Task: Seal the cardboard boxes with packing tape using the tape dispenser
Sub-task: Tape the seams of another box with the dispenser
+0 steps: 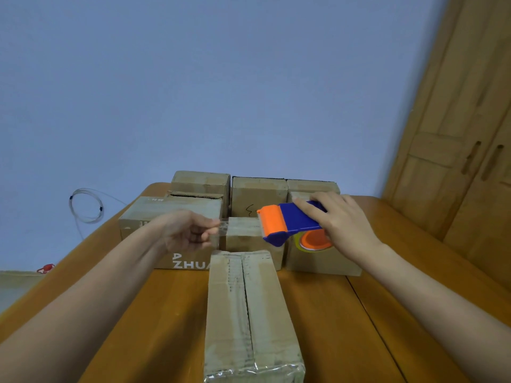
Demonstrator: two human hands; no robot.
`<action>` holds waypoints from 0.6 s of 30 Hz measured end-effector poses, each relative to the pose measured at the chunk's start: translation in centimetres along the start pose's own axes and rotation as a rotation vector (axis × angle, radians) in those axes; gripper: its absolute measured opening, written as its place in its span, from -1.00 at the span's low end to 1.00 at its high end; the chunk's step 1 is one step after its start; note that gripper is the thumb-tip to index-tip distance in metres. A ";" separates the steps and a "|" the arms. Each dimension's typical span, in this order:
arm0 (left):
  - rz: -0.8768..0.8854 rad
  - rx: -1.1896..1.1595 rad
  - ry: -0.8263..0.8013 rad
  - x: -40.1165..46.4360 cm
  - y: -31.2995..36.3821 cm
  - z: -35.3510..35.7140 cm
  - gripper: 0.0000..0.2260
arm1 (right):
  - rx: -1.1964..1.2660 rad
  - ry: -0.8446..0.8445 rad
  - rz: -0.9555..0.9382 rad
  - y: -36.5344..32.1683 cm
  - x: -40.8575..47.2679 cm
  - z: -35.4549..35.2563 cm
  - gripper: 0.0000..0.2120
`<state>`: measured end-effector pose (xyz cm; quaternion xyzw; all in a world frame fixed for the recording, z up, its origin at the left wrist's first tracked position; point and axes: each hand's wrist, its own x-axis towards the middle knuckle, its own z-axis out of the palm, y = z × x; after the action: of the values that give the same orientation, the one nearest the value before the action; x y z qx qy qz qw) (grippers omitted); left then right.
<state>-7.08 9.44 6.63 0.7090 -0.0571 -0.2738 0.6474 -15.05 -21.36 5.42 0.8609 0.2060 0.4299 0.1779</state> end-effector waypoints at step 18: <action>0.021 -0.075 0.016 -0.5 -3.7 -5.3 -0.87 | -0.005 -0.020 0.079 3.1 -4.0 -0.2 -0.16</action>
<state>-6.07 14.98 3.30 0.6857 -0.0489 -0.2633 0.6768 -16.81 -26.04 4.36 0.8723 0.1691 0.4282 0.1649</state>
